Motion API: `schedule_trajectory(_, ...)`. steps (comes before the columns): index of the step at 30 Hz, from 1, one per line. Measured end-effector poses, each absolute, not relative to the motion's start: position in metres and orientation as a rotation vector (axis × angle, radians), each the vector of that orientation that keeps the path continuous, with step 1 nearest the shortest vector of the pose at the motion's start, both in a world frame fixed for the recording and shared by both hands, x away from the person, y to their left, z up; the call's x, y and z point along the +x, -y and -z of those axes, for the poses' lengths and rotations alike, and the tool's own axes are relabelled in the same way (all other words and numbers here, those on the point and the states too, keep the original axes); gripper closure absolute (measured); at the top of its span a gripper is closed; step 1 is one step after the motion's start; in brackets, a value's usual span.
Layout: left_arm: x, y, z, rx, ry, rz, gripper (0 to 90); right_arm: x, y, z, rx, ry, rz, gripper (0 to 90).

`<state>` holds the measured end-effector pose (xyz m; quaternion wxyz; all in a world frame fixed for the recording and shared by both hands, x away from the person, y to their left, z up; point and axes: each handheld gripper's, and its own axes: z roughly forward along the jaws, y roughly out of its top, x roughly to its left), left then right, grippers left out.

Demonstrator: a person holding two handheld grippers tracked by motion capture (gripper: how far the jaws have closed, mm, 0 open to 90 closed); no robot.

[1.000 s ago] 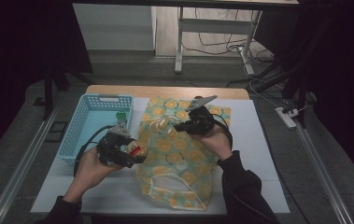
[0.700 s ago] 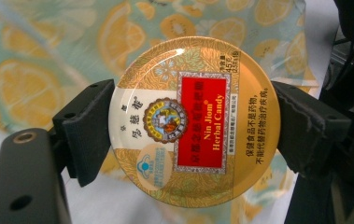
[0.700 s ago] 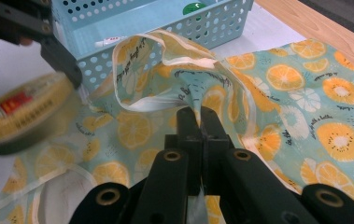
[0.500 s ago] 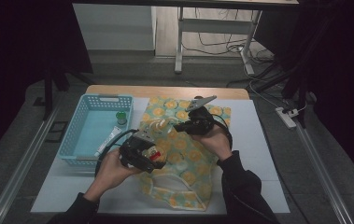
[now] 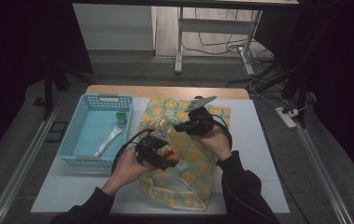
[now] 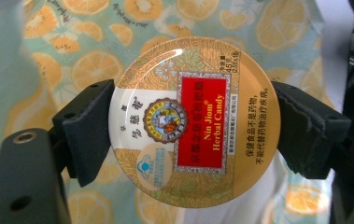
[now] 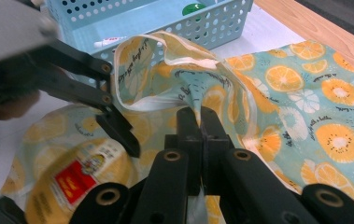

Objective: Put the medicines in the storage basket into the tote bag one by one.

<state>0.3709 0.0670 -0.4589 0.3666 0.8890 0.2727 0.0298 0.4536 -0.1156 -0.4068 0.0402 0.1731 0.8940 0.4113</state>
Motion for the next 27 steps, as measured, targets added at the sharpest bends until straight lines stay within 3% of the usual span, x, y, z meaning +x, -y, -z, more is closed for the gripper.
schedule_trajectory(27, 0.402, -0.039, 0.501, 2.352, -0.7, -0.199, 20.1, 0.459, 0.115, 0.415, 0.553, -2.733, -1.218, 89.8)
